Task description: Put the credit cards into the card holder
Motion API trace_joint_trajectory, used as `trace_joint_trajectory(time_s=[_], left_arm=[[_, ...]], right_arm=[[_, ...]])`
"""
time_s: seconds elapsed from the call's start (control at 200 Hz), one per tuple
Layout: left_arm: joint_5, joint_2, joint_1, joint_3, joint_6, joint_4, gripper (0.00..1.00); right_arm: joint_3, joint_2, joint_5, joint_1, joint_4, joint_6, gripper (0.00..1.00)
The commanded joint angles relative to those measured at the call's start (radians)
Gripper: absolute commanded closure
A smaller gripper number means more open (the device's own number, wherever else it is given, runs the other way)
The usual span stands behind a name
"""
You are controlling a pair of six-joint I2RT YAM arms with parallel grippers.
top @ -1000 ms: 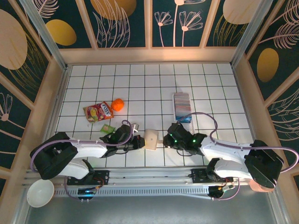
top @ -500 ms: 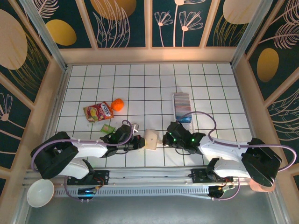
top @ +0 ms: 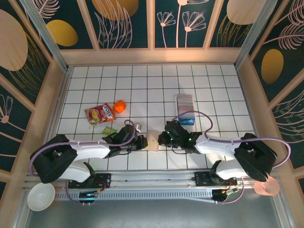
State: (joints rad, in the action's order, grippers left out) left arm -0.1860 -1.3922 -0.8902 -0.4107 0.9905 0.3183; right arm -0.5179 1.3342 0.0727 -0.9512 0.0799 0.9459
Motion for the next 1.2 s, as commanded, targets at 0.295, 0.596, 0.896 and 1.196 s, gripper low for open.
trace_joint_trajectory(time_s=[0.295, 0.596, 0.896, 1.196], left_arm=[[-0.034, -0.108, -0.001, -0.071, -0.013, 0.043, 1.00], [-0.015, -0.150, -0.003, -0.024, 0.004, 0.056, 1.00], [-0.008, -0.117, -0.001, 0.025, 0.025, 0.081, 1.00], [0.003, -0.113, -0.002, 0.035, 0.029, 0.087, 1.00]], right_arm=[[-0.037, 0.043, 0.015, -0.011, 0.036, 0.017, 1.00], [-0.061, 0.043, 0.018, -0.010, 0.026, 0.004, 1.00], [-0.100, 0.158, 0.063, -0.009, 0.055, -0.019, 1.00], [-0.088, 0.191, 0.088, -0.009, 0.083, -0.004, 1.00]])
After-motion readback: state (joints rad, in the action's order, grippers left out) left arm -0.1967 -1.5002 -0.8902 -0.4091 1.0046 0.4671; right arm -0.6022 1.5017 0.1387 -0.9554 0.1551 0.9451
